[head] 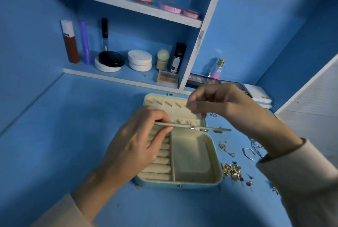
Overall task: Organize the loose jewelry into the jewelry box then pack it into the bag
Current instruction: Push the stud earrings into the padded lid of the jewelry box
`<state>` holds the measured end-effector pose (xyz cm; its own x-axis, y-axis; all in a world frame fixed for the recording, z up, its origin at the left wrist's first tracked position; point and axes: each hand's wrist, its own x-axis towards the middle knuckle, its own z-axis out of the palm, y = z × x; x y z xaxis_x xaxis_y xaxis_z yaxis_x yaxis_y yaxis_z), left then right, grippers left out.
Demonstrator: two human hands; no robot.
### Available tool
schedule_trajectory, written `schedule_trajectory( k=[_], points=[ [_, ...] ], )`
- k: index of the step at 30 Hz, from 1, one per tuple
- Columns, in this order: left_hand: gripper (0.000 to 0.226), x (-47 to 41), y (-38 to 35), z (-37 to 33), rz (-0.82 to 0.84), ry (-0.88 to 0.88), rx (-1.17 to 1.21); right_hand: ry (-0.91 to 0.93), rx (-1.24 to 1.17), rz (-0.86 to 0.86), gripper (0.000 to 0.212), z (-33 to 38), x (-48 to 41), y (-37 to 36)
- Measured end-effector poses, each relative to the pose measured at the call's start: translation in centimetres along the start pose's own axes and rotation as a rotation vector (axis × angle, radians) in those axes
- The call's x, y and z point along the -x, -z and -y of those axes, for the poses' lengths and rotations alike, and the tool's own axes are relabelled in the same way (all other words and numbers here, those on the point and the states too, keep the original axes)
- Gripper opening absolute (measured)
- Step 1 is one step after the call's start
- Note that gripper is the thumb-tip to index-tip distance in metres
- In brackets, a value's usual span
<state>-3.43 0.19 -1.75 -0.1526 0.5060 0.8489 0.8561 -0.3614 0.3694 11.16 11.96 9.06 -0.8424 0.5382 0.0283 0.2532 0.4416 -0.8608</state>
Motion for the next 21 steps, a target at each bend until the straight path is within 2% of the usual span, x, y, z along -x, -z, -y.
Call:
schedule_trajectory(
  k=[3,8,21],
  points=[
    [0.011,0.3,0.0,0.1,-0.011,-0.013,0.001,-0.041,0.034,0.127,0.005,0.1,-1.0,-1.0],
    [0.011,0.3,0.0,0.2,-0.002,-0.022,0.005,-0.079,0.048,0.195,0.009,-0.1,-1.5,-1.2],
    [0.011,0.3,0.0,0.3,0.017,-0.051,0.006,-0.048,0.089,0.242,0.009,-0.6,-1.7,-1.0]
  ],
)
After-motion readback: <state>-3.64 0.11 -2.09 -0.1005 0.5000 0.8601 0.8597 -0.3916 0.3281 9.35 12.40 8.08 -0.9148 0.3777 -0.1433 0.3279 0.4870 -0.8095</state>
